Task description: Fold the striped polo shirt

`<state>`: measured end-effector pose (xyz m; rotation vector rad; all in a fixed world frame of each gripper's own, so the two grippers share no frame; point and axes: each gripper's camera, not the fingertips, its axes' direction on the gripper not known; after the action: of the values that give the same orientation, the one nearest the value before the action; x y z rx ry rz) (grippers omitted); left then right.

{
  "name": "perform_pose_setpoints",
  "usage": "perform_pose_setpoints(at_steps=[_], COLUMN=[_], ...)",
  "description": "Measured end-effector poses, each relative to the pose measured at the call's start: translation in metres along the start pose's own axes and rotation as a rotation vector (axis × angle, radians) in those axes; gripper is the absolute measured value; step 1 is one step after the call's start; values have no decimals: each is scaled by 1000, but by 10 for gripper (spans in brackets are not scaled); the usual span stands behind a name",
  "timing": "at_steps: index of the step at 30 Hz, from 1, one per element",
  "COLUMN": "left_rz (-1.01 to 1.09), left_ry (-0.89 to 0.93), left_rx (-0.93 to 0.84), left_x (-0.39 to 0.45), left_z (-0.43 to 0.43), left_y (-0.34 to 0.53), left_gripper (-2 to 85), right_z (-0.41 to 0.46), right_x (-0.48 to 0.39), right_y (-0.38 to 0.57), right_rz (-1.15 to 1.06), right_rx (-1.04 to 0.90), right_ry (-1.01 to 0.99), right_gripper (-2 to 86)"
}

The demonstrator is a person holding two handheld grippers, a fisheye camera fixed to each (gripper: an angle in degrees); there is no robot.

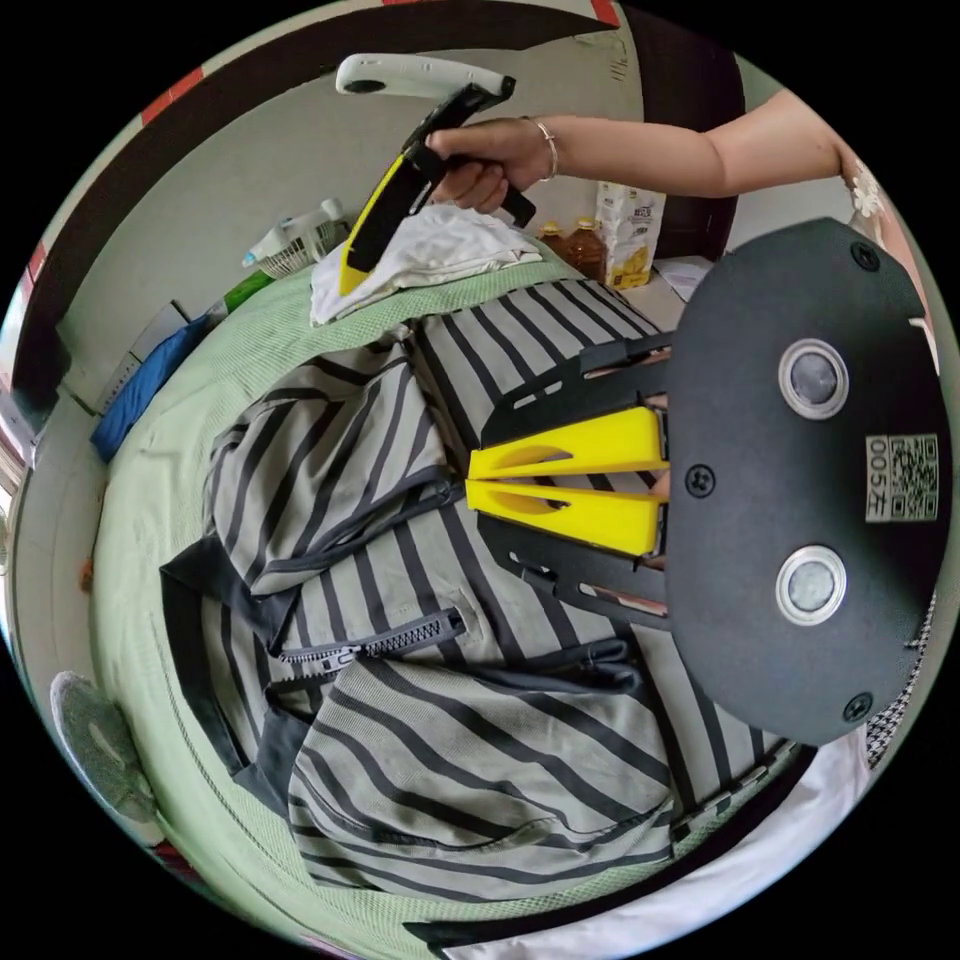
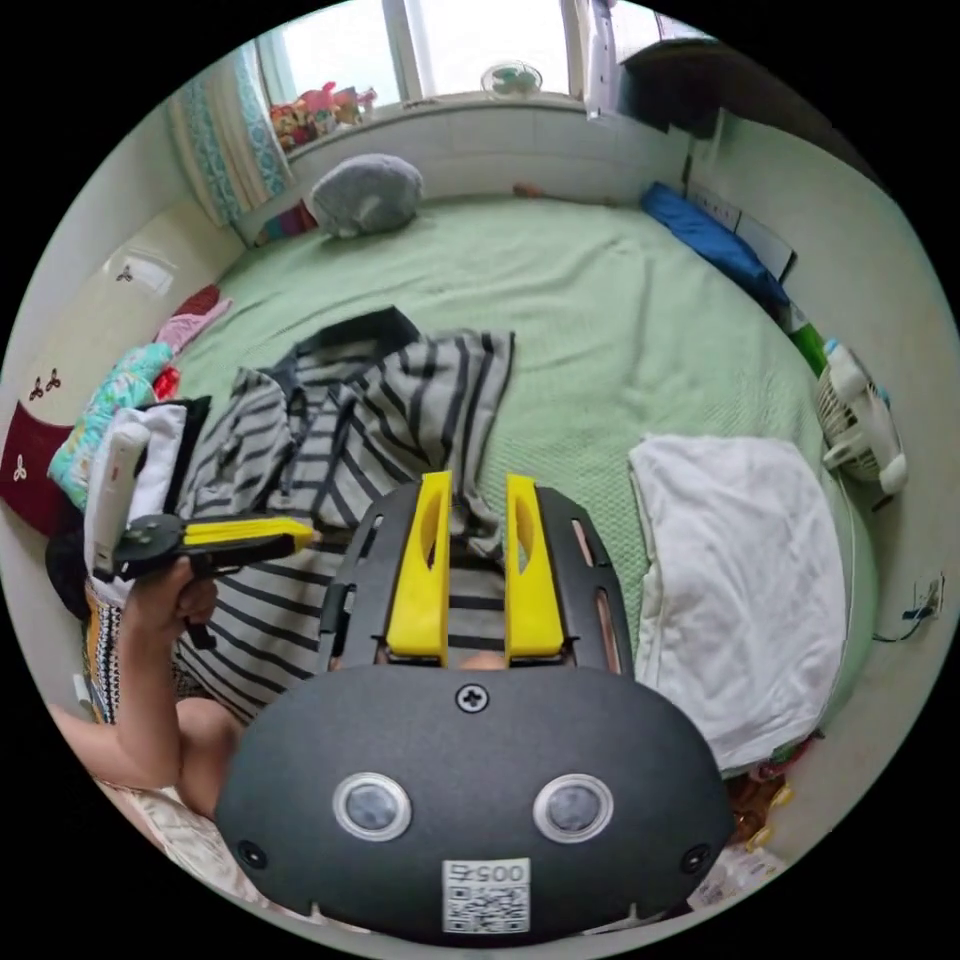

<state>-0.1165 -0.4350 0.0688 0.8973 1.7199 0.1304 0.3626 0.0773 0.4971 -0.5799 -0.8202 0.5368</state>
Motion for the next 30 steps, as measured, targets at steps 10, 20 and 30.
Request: perform_pose_setpoints(at_steps=[10, 20, 30], left_rz=[-55, -9, 11], left_ry=[132, -72, -56], left_rx=[110, -26, 60], left_x=[-9, 11, 17], left_z=[-15, -15, -69], left_y=[22, 45, 102], left_gripper=[-6, -7, -7], right_z=[55, 137, 1], right_x=[-79, -54, -39], right_y=[-38, -70, 68], right_rz=[-160, -10, -128], right_rx=[38, -232, -35], right_ry=[121, 9, -8], right_gripper=[-10, -12, -8])
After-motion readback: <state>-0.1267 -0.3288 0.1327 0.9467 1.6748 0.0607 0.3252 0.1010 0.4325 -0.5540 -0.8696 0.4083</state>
